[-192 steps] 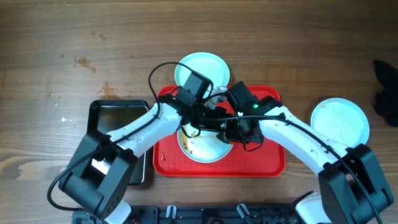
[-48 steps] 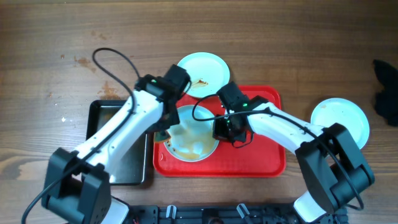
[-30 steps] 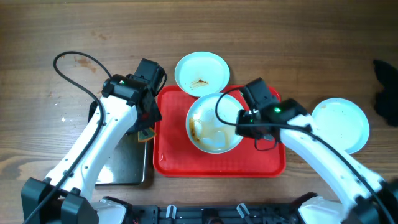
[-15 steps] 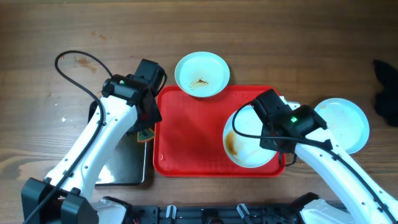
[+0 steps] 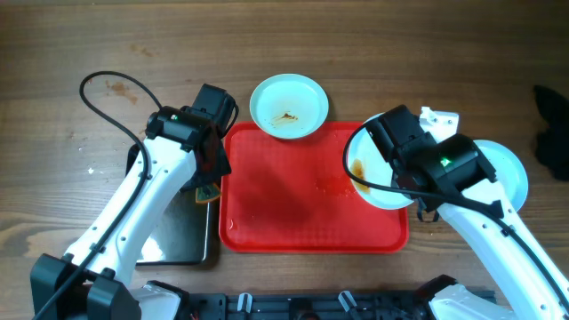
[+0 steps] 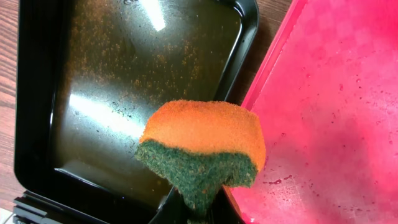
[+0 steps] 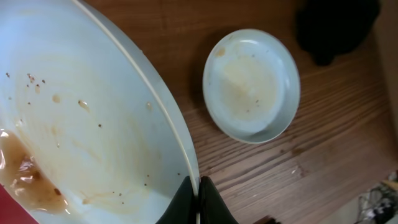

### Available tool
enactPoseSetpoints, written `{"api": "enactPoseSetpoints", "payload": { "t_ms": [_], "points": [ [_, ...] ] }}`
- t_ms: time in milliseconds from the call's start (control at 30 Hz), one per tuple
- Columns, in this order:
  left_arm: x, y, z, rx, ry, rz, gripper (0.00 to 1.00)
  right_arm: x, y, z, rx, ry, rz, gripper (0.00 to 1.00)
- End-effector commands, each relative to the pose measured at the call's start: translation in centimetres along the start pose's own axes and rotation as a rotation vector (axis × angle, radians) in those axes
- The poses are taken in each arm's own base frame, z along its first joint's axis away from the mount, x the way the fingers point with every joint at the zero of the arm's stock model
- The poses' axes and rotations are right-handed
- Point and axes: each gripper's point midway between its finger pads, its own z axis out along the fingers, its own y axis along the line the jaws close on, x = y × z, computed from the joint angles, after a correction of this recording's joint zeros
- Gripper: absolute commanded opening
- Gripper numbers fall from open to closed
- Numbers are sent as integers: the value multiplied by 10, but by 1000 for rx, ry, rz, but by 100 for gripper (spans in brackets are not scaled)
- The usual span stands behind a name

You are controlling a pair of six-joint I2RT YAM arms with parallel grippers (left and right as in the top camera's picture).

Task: Clean dirty plates on tray and stack at the side
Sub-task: 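Slide the held plate rightward off the red tray with the right gripper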

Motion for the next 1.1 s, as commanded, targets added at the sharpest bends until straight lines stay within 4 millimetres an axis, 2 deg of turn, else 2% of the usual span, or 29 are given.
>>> {"api": "enactPoseSetpoints", "payload": {
  "t_ms": [0, 67, 167, 367, 500, 667, 833, 1067],
  "points": [
    [-4, 0, -6, 17, -23, 13, 4, -17, -17, -7, 75, -88, -9, 5],
    [-5, -1, -6, 20, -26, 12, 4, -18, -18, -7, 88, -94, -12, 5],
    [-8, -3, -6, 29, -37, 10, 4, -33, -24, -7, 149, -160, -24, 5],
    [-9, -4, -6, 33, -43, 31, 4, -82, -11, -12, 205, -331, -172, 5],
    [-9, -4, -5, 32, -42, 31, 4, -104, -5, -15, 268, -392, -264, 5],
    [-10, -5, -5, 37, -48, 33, 4, -109, -8, -15, 330, -408, -263, 5],
    [-10, -5, -5, 37, -49, 34, 4, -117, -6, -14, 405, -415, -343, 5],
    [-10, -5, -5, 36, -49, 56, 4, -127, 21, -17, 496, -449, -490, 5]
  ]
}}
